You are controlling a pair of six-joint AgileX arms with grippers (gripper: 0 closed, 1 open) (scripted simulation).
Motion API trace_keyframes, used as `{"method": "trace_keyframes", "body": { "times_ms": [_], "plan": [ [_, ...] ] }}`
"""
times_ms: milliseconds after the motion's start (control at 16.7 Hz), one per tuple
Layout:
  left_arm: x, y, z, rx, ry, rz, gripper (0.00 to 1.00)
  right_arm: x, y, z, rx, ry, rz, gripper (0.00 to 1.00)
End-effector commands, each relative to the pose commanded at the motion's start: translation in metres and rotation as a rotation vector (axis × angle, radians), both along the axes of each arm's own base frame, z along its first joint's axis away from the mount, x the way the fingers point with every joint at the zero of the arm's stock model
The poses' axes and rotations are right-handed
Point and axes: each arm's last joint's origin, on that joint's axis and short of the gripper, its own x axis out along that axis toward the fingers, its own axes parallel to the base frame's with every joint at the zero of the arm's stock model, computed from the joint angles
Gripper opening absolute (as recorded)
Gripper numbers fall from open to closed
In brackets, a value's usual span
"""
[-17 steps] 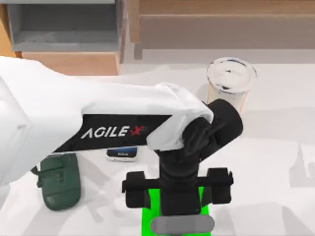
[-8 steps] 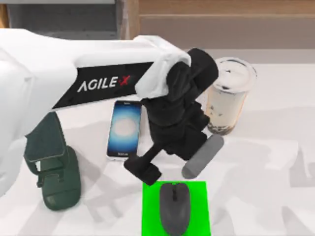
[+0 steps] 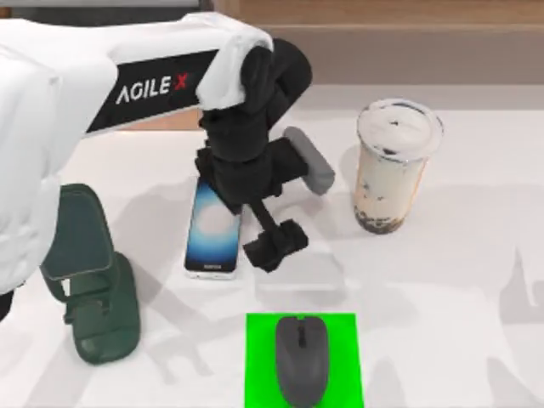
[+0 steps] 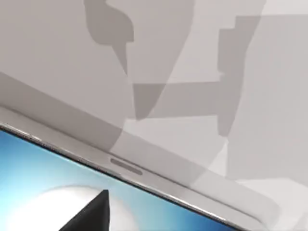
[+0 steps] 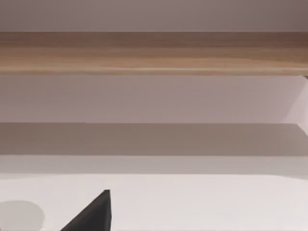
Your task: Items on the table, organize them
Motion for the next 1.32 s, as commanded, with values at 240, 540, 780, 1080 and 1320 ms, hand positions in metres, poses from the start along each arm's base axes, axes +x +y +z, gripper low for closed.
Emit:
{"method": "trace_keyframes", "body": {
  "times_ms": [240,540,780,1080,1320],
  "plan": [
    [0.017,0.018,0.000,0.054,0.049,0.474,1.00,0.000,0.000,0.000,0.000,0.000,0.000,1.00],
    [0.028,0.031,0.009,0.107,0.037,0.858,1.00,0.000,0.000,0.000,0.000,0.000,0.000,1.00],
    [0.031,0.033,0.025,0.105,-0.010,1.023,1.00,0.000,0.000,0.000,0.000,0.000,0.000,1.00],
    [0.032,0.034,0.031,0.099,-0.025,1.058,1.00,0.000,0.000,0.000,0.000,0.000,0.000,1.00],
    [0.031,0.032,0.025,0.100,-0.023,1.055,1.00,0.000,0.000,0.000,0.000,0.000,0.000,1.00]
  ]
}}
